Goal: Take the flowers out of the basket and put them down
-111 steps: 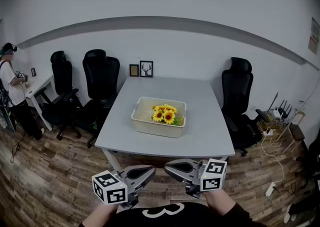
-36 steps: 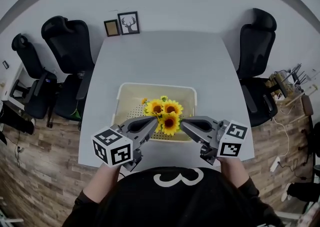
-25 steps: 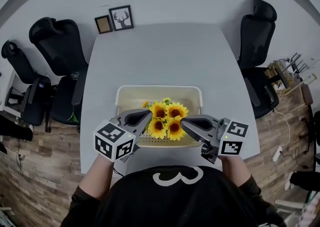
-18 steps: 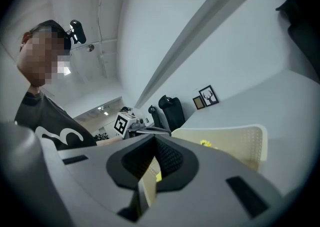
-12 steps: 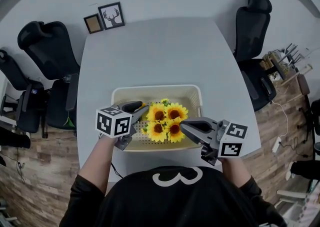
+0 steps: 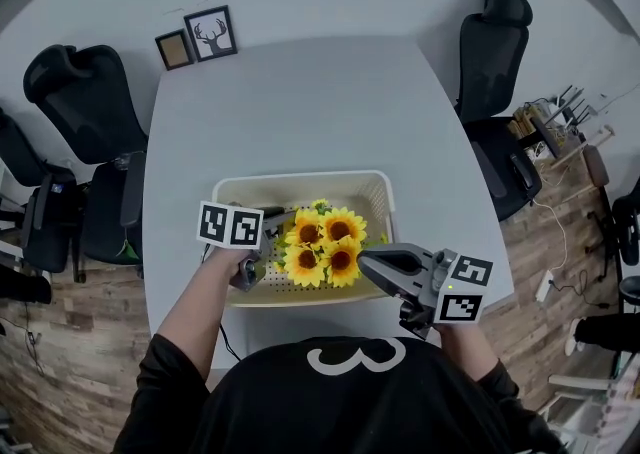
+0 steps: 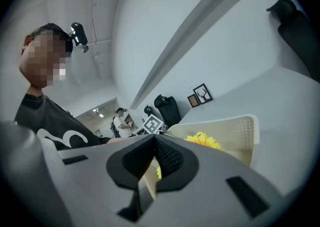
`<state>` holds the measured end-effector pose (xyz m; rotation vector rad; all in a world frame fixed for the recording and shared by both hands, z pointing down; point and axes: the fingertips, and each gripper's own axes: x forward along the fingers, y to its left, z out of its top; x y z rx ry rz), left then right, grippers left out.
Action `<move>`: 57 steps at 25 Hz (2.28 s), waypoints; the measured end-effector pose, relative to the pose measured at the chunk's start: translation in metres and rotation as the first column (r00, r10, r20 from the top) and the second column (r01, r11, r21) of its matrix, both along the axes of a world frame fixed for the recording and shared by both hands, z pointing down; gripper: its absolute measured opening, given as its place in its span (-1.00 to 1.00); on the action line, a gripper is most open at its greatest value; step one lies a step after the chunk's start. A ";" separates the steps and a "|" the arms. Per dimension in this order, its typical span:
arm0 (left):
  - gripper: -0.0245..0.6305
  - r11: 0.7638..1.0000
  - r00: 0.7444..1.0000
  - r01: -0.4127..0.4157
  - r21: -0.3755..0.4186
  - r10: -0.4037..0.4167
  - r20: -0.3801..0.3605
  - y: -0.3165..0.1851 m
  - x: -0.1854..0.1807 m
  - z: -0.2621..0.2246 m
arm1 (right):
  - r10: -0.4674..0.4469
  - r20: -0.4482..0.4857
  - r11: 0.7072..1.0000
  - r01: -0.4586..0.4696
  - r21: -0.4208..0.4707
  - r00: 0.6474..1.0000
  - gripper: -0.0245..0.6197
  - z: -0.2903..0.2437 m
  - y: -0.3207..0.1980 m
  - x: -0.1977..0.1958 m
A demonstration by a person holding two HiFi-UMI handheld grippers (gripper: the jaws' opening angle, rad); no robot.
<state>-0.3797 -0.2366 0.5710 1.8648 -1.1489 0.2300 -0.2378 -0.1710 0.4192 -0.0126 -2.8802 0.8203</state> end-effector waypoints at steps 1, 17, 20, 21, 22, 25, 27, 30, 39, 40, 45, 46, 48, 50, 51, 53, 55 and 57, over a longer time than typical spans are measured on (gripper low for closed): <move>-0.48 1.000 1.000 -0.017 -0.013 0.017 -0.010 0.000 0.003 0.004 | 0.002 -0.002 1.000 -0.002 -0.001 1.000 -0.90 0.000 0.001 0.001; -0.48 0.968 0.978 -0.180 -0.172 0.157 -0.141 0.016 0.049 0.043 | 0.040 -0.008 0.999 -0.040 -0.011 0.999 -0.90 0.004 0.001 0.023; -0.48 0.963 0.948 -0.234 -0.131 0.197 -0.248 0.013 0.057 0.021 | 0.051 -0.008 0.999 -0.051 -0.016 0.999 -0.90 0.004 -0.002 0.026; -0.48 0.956 0.942 -0.265 -0.125 0.230 -0.243 0.014 0.059 0.019 | 0.053 -0.008 0.998 -0.053 -0.018 0.999 -0.90 0.005 -0.003 0.026; -0.48 0.948 0.937 -0.294 -0.124 0.260 -0.233 0.016 0.062 0.018 | 0.055 -0.009 0.998 -0.055 -0.021 0.998 -0.90 0.005 -0.003 0.027; -0.48 0.923 0.916 -0.361 -0.130 0.325 -0.236 0.020 0.069 0.018 | 0.056 -0.010 0.998 -0.057 -0.028 0.998 -0.90 0.008 -0.004 0.027; -0.46 0.903 0.897 -0.409 -0.134 0.370 -0.243 0.025 0.076 0.019 | 0.057 -0.011 0.998 -0.057 -0.030 0.998 -0.90 0.010 -0.005 0.027; -0.36 0.875 0.882 -0.457 -0.161 0.421 -0.213 0.032 0.083 0.030 | 0.061 -0.014 0.998 -0.062 -0.033 0.998 -0.90 0.011 -0.007 0.028; -0.38 0.856 0.874 -0.470 -0.216 0.417 -0.250 0.035 0.088 0.036 | 0.060 -0.019 0.997 -0.061 -0.045 0.998 -0.90 0.013 -0.009 0.026; -0.39 0.856 0.874 -0.469 -0.220 0.414 -0.254 0.034 0.089 0.036 | 0.060 -0.018 0.997 -0.061 -0.045 0.998 -0.90 0.013 -0.009 0.026; -0.51 0.859 0.878 -0.471 -0.202 0.433 -0.205 0.036 0.090 0.033 | 0.062 -0.020 0.997 -0.063 -0.046 0.998 -0.90 0.015 -0.008 0.027; -0.52 0.861 0.880 -0.468 -0.200 0.433 -0.195 0.036 0.090 0.032 | 0.063 -0.021 0.997 -0.064 -0.047 0.998 -0.90 0.015 -0.008 0.028; -0.55 0.869 0.888 -0.454 -0.197 0.422 -0.184 0.035 0.090 0.031 | 0.066 -0.021 0.997 -0.067 -0.048 0.998 -0.90 0.015 -0.008 0.030; -0.58 0.878 0.896 -0.438 -0.193 0.408 -0.177 0.034 0.089 0.030 | 0.066 -0.022 0.997 -0.067 -0.048 0.998 -0.90 0.016 -0.007 0.031; -0.60 0.882 0.899 -0.432 -0.191 0.402 -0.174 0.033 0.089 0.029 | 0.066 -0.022 0.997 -0.067 -0.048 0.998 -0.90 0.016 -0.006 0.031; -0.62 0.889 0.906 -0.418 -0.186 0.392 -0.163 0.032 0.087 0.028 | 0.066 -0.021 0.997 -0.067 -0.047 0.998 -0.90 0.016 -0.006 0.031; -0.64 0.897 0.913 -0.402 -0.182 0.379 -0.148 0.030 0.084 0.027 | 0.067 -0.021 0.997 -0.068 -0.048 0.998 -0.90 0.015 -0.006 0.031; -0.65 0.905 0.920 -0.389 -0.173 0.369 -0.134 0.028 0.082 0.026 | 0.071 -0.025 0.996 -0.072 -0.048 0.997 -0.90 0.014 -0.006 0.032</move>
